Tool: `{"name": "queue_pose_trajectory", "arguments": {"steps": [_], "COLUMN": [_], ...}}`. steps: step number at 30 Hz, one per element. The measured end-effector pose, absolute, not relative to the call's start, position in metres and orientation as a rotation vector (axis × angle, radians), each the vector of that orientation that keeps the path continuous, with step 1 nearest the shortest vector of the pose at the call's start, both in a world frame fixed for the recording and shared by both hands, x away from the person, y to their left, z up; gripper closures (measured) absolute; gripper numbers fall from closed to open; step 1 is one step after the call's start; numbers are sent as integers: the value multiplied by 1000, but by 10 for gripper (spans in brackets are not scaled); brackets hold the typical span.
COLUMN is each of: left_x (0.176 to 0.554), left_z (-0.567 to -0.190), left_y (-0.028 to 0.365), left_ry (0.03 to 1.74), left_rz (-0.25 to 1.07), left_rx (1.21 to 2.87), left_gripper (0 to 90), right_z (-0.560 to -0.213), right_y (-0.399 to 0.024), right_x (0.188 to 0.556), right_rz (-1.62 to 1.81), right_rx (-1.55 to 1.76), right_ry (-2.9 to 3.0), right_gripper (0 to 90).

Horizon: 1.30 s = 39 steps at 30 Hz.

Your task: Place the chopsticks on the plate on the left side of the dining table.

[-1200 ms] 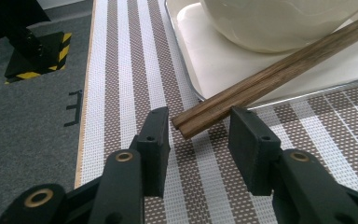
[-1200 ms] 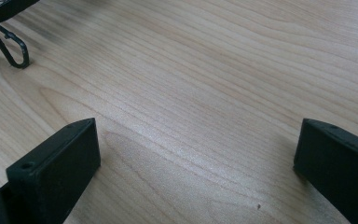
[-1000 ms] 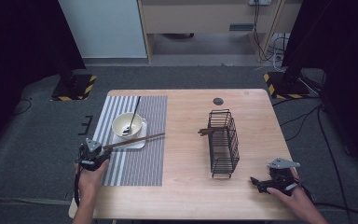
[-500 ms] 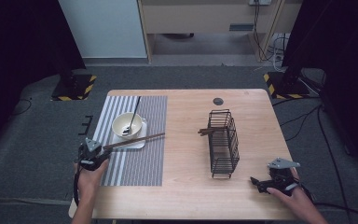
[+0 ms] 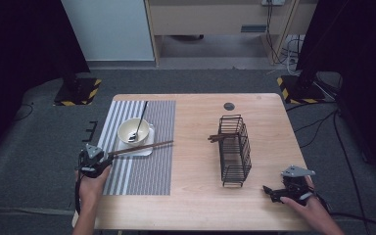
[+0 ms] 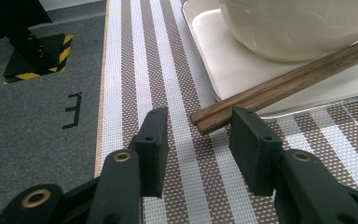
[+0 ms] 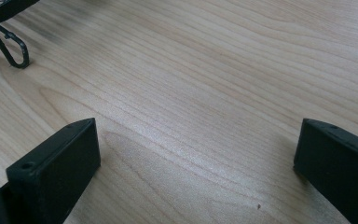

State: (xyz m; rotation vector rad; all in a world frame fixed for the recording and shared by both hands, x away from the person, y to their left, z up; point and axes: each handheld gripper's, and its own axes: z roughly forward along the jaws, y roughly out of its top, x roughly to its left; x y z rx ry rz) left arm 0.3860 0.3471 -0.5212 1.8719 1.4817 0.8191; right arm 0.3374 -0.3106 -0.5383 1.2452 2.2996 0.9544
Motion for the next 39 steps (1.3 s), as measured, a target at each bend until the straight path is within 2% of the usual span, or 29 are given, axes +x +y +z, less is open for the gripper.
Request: {"name": "queue_pose_trajectory", "arguments": {"steps": [15, 39], "left_x": [387, 397], "left_z": [-522, -527], "left_y": [349, 356], "left_ry": [1461, 1489], "left_rz": [822, 818], "left_rx": [1872, 1861], "left_gripper": [551, 581], "right_z": [-538, -538], "right_y": [-311, -311], "right_x": [337, 338], "right_rz": [954, 957], "right_rx": [1246, 1241], "right_ry": [2299, 2300], "right_gripper": [2, 2]}}
